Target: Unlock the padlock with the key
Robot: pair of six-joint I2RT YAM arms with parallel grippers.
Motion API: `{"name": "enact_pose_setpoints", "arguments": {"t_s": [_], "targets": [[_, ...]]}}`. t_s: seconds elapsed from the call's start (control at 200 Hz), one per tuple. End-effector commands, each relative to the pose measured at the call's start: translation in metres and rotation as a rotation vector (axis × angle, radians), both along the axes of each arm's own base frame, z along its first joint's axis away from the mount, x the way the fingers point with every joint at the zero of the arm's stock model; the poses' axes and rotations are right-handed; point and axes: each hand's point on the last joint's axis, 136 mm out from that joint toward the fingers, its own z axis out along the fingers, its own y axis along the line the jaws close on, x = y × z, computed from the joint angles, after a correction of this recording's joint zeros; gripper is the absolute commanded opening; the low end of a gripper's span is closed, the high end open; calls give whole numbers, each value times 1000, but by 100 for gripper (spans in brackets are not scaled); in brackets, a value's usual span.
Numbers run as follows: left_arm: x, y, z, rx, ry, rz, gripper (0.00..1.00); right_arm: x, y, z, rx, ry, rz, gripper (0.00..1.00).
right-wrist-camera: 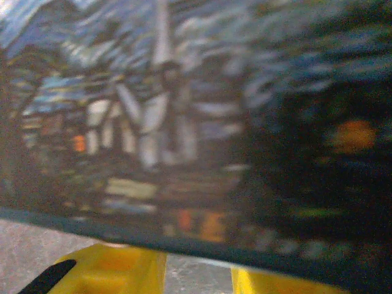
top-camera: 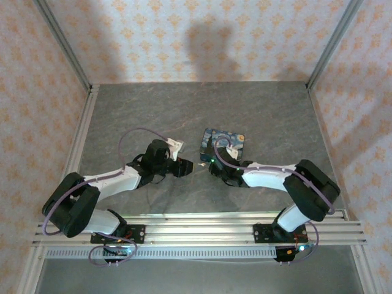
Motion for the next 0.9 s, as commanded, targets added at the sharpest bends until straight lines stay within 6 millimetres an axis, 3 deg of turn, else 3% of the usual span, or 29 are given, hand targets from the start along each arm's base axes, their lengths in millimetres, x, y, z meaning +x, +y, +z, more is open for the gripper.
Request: {"name": "enact_pose_setpoints", "arguments": {"t_s": [0.0,0.255,0.566,0.896], "targets": [[-2,9,2,26,-24,5,37,7,2,2,-24,-18,-29,34],[-4,12,-2,36,-21,6,37,13,-11,8,9,-72,-141,34],[-2,9,-5,35,-15,-2,38,19,-9,5,32,-155,-123,40],[29,-6,-28,-48,43,95,35,25,-1,13,69,-216,-112,38]]}}
